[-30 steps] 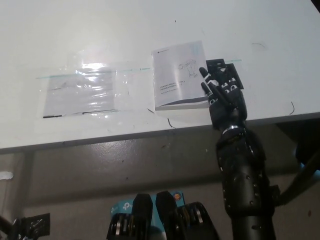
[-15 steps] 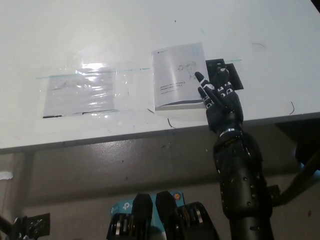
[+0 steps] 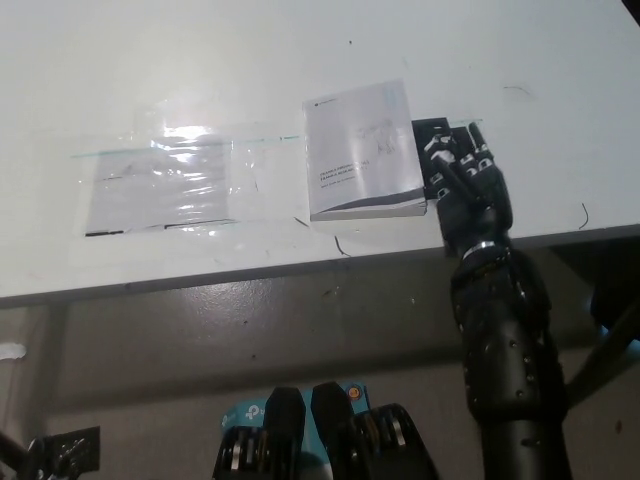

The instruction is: The robot uses its right hand to slide under the cover of the book kept in the middle of the desk and open it

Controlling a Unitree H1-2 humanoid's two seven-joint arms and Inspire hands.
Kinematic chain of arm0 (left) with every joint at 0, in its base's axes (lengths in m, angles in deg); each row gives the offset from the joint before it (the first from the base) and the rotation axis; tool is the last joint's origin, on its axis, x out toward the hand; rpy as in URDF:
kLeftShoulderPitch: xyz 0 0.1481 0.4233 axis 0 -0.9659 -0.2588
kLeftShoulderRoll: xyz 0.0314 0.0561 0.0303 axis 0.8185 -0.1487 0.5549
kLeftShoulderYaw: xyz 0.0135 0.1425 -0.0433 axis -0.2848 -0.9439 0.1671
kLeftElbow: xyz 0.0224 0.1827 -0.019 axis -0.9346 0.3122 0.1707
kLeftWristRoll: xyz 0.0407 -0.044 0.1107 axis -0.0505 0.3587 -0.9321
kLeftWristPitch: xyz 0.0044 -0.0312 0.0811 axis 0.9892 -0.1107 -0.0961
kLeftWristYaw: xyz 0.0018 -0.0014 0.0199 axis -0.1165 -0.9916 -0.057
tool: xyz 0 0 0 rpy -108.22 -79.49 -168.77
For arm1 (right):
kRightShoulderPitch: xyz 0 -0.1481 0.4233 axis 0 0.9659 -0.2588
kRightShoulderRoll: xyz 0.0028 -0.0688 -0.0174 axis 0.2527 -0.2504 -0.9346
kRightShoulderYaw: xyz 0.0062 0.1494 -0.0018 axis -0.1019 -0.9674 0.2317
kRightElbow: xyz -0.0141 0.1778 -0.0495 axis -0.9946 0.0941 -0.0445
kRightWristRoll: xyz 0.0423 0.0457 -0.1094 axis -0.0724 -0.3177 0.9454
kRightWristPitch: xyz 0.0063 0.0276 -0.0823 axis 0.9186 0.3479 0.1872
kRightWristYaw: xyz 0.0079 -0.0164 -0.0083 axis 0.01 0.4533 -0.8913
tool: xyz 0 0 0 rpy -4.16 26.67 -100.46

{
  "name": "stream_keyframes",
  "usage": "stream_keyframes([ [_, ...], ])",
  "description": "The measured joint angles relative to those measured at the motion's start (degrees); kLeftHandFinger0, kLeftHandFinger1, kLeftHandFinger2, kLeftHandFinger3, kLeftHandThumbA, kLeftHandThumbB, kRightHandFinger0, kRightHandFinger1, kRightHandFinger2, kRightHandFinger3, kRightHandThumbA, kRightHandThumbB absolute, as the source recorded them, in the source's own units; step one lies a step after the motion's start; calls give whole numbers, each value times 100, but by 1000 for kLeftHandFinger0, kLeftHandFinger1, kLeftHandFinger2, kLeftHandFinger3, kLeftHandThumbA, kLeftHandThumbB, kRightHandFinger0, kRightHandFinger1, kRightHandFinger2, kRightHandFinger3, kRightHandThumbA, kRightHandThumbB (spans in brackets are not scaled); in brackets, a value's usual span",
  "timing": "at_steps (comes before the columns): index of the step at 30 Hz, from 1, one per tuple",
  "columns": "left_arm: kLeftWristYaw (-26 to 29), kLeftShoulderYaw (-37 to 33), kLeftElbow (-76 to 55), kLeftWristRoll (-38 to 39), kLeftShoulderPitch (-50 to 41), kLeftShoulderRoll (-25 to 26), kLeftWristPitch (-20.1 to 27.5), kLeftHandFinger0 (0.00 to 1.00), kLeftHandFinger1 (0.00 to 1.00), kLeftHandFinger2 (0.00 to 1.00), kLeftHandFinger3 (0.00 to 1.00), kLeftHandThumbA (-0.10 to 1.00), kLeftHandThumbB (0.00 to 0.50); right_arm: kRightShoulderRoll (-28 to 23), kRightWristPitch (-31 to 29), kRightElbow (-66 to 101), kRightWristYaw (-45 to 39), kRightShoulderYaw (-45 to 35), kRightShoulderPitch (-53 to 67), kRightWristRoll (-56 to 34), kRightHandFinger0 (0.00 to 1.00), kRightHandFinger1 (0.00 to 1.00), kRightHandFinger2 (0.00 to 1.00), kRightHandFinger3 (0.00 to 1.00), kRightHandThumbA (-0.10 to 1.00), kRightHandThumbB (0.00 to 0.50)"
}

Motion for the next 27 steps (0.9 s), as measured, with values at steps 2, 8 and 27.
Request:
stream_keyframes([
  [2,0,0,2,6,-5,-1,0,843,878,927,871,454,281,-1,0,12,0,-30,-5,-1,908,1000,1000,1000,1000,28],
  [8,0,6,7,23,-6,-1,1,807,853,903,874,432,309,4,-1,7,0,-88,-5,1,898,1000,1000,1000,1000,22],
  [27,-1,-11,92,112,-8,2,20,799,814,859,883,503,291,94,-3,-178,-137,-88,86,33,1000,1000,1000,1000,1000,0],
])
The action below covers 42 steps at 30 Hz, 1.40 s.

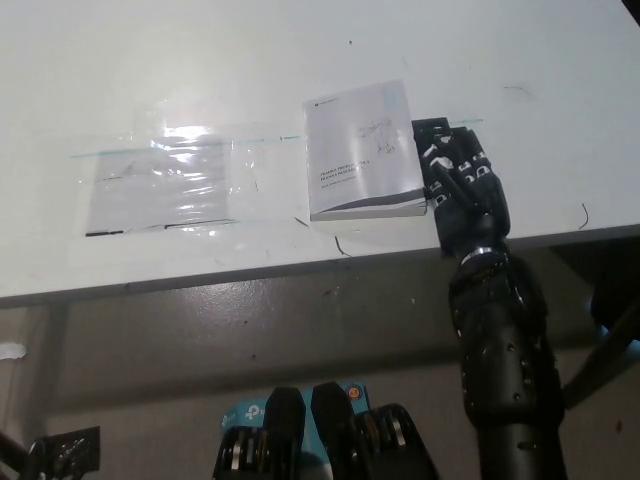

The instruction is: The robot uses its right hand to slide under the cover of the book kept in the middle of the desk and open it

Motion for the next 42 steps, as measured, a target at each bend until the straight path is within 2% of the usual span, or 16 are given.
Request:
stream_keyframes([
  [3,1,0,38,0,0,0,5,767,790,830,844,503,298,5,-5,-32,-37,1,24,16,1000,1000,1000,1000,1000,0],
  [7,1,3,35,2,-18,-2,9,828,845,867,860,496,277,4,-7,-104,-110,0,56,53,992,1000,1000,1000,1000,1],
  [8,0,2,28,4,-26,-2,9,852,868,901,876,506,289,4,-7,-120,-119,-1,57,56,990,1000,1000,1000,1000,1],
  [10,-2,1,29,11,-44,-2,10,847,872,915,914,518,289,2,-7,-131,-137,-1,57,62,1000,1000,1000,1000,1000,0],
  [14,-2,-7,28,20,-73,-1,11,804,833,876,892,511,303,6,-7,-133,-140,-18,57,64,1000,1000,1000,1000,1000,0],
  [17,-1,-21,27,20,-75,-1,12,806,823,853,883,493,306,20,-16,-158,-141,-33,57,66,974,1000,1000,1000,1000,13],
  [19,0,-32,17,21,-75,-2,12,843,867,869,842,480,299,33,-23,-206,-143,-34,57,68,937,1000,1000,1000,1000,16],
  [21,0,-25,10,34,-73,-2,11,849,869,877,864,483,289,51,-38,-263,-146,-32,56,81,924,1000,1000,1000,1000,14],
  [22,0,-26,4,39,-75,-1,11,824,848,865,841,462,284,64,-49,-287,-147,-31,56,86,876,1000,1000,1000,1000,21],
  [25,1,-26,-16,48,-83,0,10,830,857,875,864,454,288,87,-78,-369,-149,6,50,133,860,1000,1000,1000,1000,27],
  [26,1,-27,-23,51,-88,0,9,838,876,919,911,461,263,91,-82,-389,-149,25,50,154,841,1000,1000,1000,1000,38],
  [27,0,-26,-23,53,-93,0,9,826,870,928,924,487,265,94,-84,-401,-149,45,47,180,862,1000,1000,1000,1000,30],
  [33,0,-44,-21,55,-127,6,8,831,846,909,928,443,254,103,-85,-415,-149,181,-111,328,868,1000,1000,1000,1000,39],
  [36,2,-52,-21,53,-141,6,7,815,815,853,897,507,265,139,-86,-421,-153,300,-175,401,813,1000,1000,1000,1000,56],
  [37,3,-52,-20,52,-141,6,6,820,818,859,895,505,254,153,-86,-430,-167,364,-176,443,748,1000,1000,1000,1000,82],
  [42,8,-46,-20,58,-142,7,0,808,826,885,908,499,232,174,-87,-558,-185,670,-190,670,676,1000,1000,1000,1000,95],
])
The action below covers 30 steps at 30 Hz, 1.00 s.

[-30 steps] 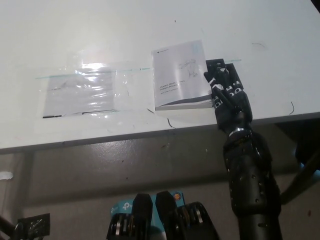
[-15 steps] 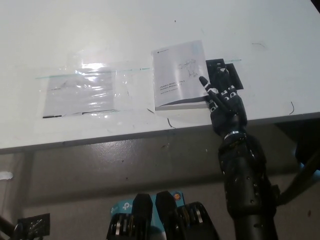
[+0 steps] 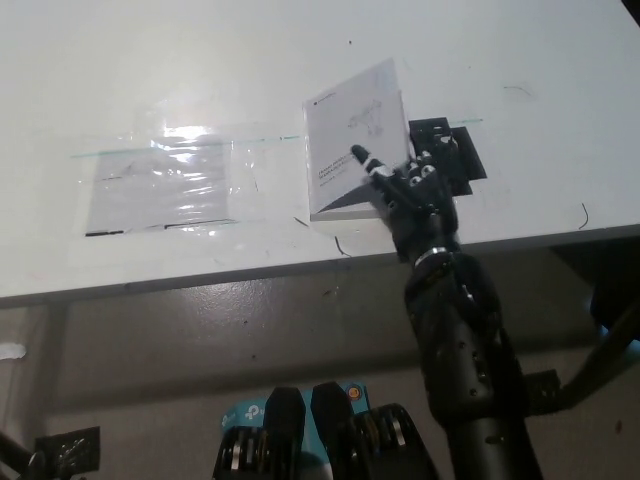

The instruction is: The robot uses its right hand to slide under the cover of the book kept in the middle of the desk and open it

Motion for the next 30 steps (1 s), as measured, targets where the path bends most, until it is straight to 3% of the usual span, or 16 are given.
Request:
stream_keyframes([
  [7,8,-8,1,0,6,30,-14,827,837,911,935,482,226,-19,-9,-81,-60,152,-228,224,770,1000,1000,1000,1000,91],
  [13,11,-55,8,-8,10,63,-27,821,814,873,895,466,228,34,-11,-91,-127,264,-229,387,763,1000,1000,1000,1000,82],
  [16,64,-76,7,-28,10,81,-45,805,817,883,914,499,229,46,-32,-271,-174,390,-224,507,756,1000,1000,1000,1000,104],
  [18,94,-93,8,-45,10,100,-54,793,808,866,907,531,232,45,-39,-399,-195,444,-225,559,769,1000,1000,1000,1000,146],
  [21,133,-99,9,-61,22,133,-77,786,788,843,843,558,243,-6,-63,-633,-251,550,-277,682,790,1000,1000,1000,1000,136],
  [25,141,-115,8,-67,37,162,-133,781,806,870,853,541,236,-130,-102,-862,-338,726,-425,869,776,1000,1000,1000,1000,94],
  [28,143,-134,6,-71,52,168,-160,801,810,862,851,547,225,-228,-170,-965,-405,921,-497,1058,720,1000,1000,1000,1000,91],
  [30,146,-137,3,-79,67,169,-175,786,801,852,840,556,235,-246,-214,-1073,-448,1012,-515,1152,745,1000,1000,1000,1000,109],
])
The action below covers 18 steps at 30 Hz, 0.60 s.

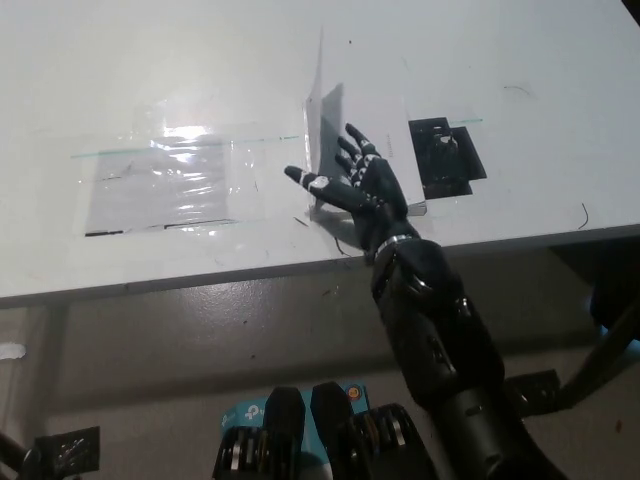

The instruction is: The robot uses its right hand to slide under the cover of the book kept in the middle of the desk and open it

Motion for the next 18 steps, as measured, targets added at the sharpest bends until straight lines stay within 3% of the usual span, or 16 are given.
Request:
stream_keyframes([
  [2,0,-4,-4,-8,13,4,-15,768,796,867,869,571,240,-25,-45,-183,-65,164,-38,110,826,1000,1000,1000,1000,106],
  [5,-1,-14,-4,-17,27,23,-50,785,814,894,891,582,231,-86,-129,-444,-202,498,-140,351,809,1000,1000,1000,1000,121],
  [6,-1,-16,-5,-19,29,29,-58,781,811,891,891,583,241,-103,-149,-475,-234,570,-175,408,770,1000,1000,1000,1000,132],
  [8,2,-18,-8,-33,30,47,-70,712,703,808,809,526,268,-152,-228,-636,-306,756,-319,576,719,1000,1000,1000,1000,176],
  [10,27,-18,-8,-51,42,58,-74,723,722,809,797,480,255,-184,-258,-775,-361,862,-464,679,678,1000,1000,1000,1000,203],
  [13,139,28,-8,-62,114,63,-79,715,719,811,768,468,265,-250,-286,-992,-476,1110,-826,930,634,1000,1000,1000,984,190],
  [14,170,33,-8,-64,141,65,-84,787,786,836,777,520,283,-266,-297,-1031,-505,1158,-924,987,621,986,1000,1000,986,206],
  [16,195,25,-8,-70,177,79,-89,799,789,829,788,497,287,-289,-321,-1094,-572,1273,-1073,1108,647,984,1000,1000,993,196],
  [18,206,25,-8,-75,206,83,-93,803,792,837,799,511,280,-314,-353,-1146,-649,1413,-1193,1250,591,906,948,1000,920,219],
])
